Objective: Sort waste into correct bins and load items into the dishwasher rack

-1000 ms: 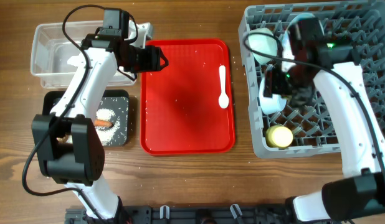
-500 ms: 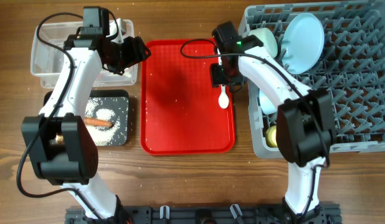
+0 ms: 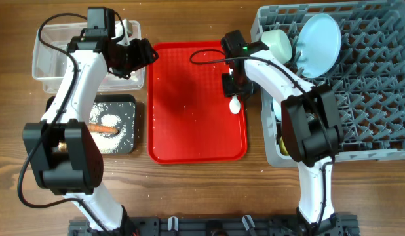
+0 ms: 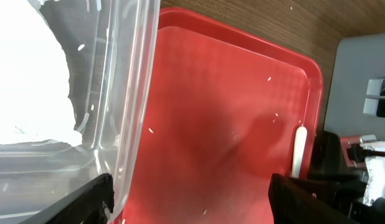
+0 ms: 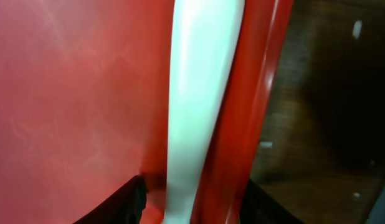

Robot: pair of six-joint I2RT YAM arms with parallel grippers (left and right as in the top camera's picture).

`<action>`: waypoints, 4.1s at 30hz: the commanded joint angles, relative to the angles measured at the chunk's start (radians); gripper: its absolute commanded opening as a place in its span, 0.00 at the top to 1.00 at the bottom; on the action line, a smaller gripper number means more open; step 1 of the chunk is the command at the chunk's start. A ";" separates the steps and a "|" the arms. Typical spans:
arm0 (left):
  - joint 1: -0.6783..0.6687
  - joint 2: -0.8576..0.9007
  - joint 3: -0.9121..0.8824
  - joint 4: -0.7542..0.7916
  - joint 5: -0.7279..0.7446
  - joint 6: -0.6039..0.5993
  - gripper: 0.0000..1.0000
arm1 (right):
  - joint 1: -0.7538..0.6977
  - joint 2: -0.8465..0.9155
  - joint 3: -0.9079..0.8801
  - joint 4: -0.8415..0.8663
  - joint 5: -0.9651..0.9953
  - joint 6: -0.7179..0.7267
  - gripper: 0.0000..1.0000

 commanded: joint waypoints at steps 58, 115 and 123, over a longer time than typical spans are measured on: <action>0.002 -0.015 0.000 -0.001 -0.024 -0.008 0.00 | -0.525 -0.591 -0.171 -0.410 0.155 0.044 0.94; 0.002 -0.015 0.000 -0.001 -0.093 -0.008 0.00 | -0.460 -2.218 -1.688 0.963 -0.143 -0.086 0.00; -0.016 -0.225 0.000 -0.003 -0.193 0.007 0.00 | -0.460 -2.218 -1.688 0.963 -0.143 -0.087 0.00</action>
